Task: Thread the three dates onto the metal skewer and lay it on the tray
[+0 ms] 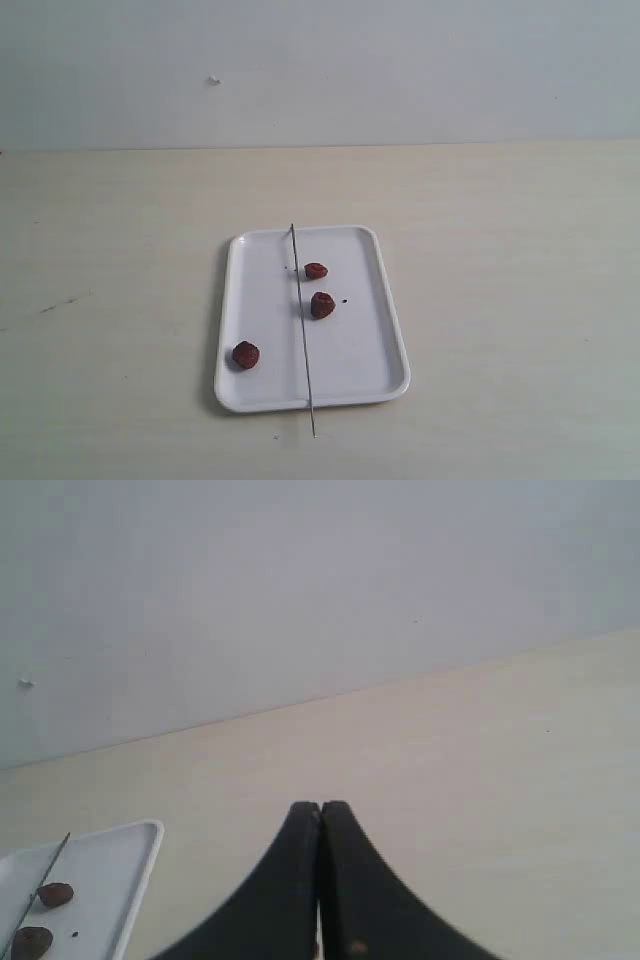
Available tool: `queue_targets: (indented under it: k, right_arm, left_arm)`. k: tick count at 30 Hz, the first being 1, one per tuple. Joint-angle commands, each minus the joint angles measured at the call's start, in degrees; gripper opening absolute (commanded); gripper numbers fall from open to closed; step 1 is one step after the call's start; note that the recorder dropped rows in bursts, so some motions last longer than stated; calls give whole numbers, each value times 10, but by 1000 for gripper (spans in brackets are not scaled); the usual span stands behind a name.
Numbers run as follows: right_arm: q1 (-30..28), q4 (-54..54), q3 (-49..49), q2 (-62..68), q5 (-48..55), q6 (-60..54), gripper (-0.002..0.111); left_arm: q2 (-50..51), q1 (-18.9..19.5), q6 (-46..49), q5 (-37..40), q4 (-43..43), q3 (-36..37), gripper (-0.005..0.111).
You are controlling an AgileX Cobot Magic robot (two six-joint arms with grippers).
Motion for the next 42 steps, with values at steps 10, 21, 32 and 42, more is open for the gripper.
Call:
queue_targets:
  k: [10, 21, 32, 42]
  right_arm:
    - [-3, 0, 2, -2, -7, -3, 0]
    - [-3, -12, 2, -2, -57, -15, 0]
    - [-3, -5, 2, -2, -368, 103, 0]
    - [-3, 34, -149, 79, -400, 143, 0]
  left_arm:
    - [-3, 2, 0, -2, 1, 0, 0]
    - [-3, -3, 0, -2, 1, 0, 0]
    - [-3, -3, 0, -2, 1, 0, 0]
    - [-3, -3, 0, -2, 1, 0, 0]
